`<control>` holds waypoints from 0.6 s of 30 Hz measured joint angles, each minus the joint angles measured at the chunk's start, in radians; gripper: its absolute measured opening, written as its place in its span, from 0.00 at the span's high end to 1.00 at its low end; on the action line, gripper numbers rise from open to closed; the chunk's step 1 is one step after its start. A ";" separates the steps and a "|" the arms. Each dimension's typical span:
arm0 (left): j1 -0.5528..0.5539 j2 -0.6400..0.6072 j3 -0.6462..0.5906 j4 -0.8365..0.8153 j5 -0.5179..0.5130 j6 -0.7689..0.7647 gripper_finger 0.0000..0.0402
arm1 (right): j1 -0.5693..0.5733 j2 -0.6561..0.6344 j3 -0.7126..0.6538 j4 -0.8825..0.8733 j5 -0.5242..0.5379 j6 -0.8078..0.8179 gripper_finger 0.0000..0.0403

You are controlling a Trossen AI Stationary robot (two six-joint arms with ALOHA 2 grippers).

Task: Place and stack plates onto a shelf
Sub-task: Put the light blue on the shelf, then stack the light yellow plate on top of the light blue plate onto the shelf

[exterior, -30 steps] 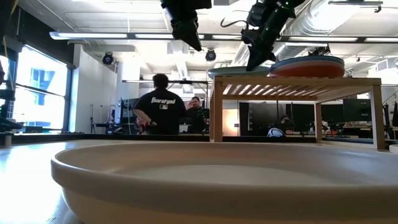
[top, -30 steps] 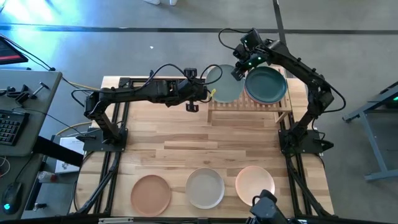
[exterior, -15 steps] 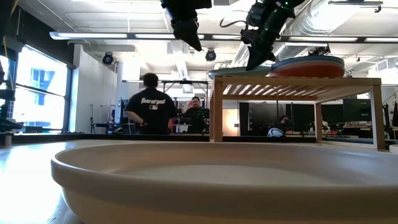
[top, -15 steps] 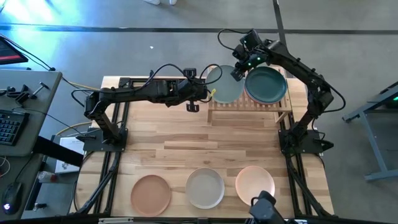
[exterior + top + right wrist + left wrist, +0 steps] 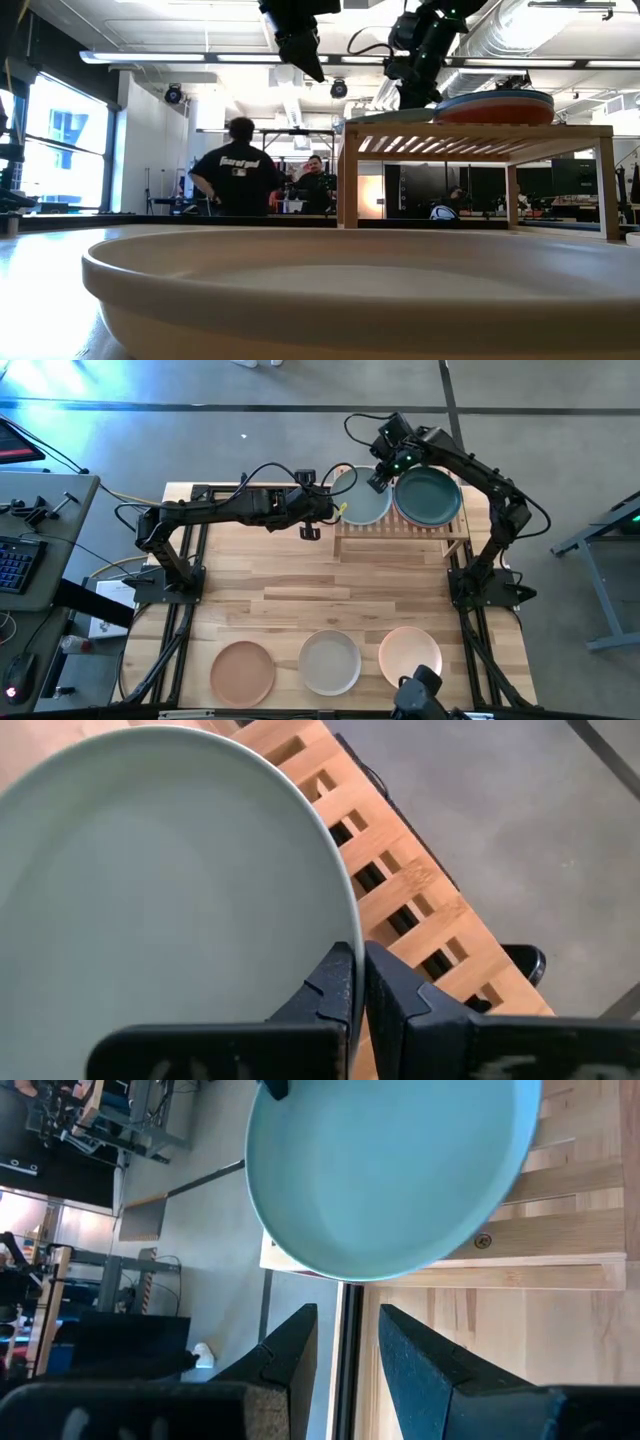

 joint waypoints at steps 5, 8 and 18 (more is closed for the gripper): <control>0.000 0.000 0.000 0.000 0.000 0.000 0.75 | 0.002 0.018 0.000 -0.010 -0.004 -0.020 1.00; 0.000 0.000 0.000 0.000 0.000 0.001 0.75 | 0.003 0.028 0.000 -0.022 -0.005 -0.016 1.00; 0.000 0.000 0.000 0.000 0.000 0.000 0.75 | 0.005 0.036 0.000 -0.026 0.047 0.005 0.83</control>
